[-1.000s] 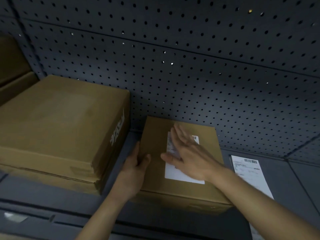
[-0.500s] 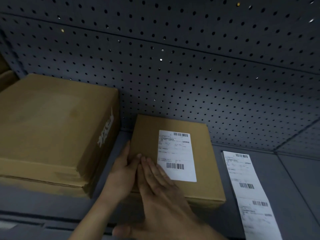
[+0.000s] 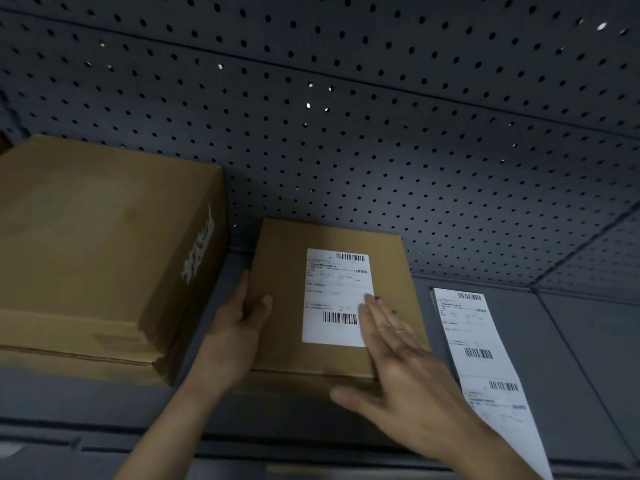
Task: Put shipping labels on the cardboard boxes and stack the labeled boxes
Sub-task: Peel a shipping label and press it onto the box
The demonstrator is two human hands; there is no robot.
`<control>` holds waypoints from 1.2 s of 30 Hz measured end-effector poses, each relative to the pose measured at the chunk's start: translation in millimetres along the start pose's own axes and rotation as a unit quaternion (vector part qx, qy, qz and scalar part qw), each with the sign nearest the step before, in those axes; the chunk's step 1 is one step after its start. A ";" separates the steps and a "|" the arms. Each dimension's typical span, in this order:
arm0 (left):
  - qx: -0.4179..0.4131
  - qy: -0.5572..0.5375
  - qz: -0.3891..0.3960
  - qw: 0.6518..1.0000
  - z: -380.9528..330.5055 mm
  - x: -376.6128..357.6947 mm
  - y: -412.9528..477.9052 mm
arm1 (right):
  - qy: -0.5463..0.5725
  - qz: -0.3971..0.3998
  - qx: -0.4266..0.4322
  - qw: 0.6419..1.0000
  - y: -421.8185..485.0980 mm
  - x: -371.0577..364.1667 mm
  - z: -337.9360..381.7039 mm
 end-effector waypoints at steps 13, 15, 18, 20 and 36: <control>-0.011 0.016 -0.015 1.000 -7.2 -1.4 -3.0 | -0.006 -0.009 0.079 0.997 39.2 1.9 16.9; -0.010 0.025 -0.013 1.000 -8.0 -1.5 -3.1 | 0.013 -0.003 0.057 0.998 62.4 3.9 7.6; -0.001 0.026 0.005 1.000 -5.4 -0.2 -2.0 | 0.038 0.016 0.043 0.998 84.1 11.7 -5.1; -0.002 0.017 0.017 1.000 -3.8 1.1 -1.2 | 0.033 0.012 0.035 0.999 92.5 13.7 -10.6; -0.301 0.448 -0.038 0.841 -60.7 -23.3 -13.5 | 0.098 -0.182 0.027 0.978 70.0 38.7 -30.9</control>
Point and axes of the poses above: each hand's wrist, its own y-axis towards the middle knuckle, its own x-axis out of the back of the hand, z = x × y, the point moved 5 cm from there along y, towards the middle knuckle, and after that the axes turned 4 degrees about -z, right-handed, at the moved point
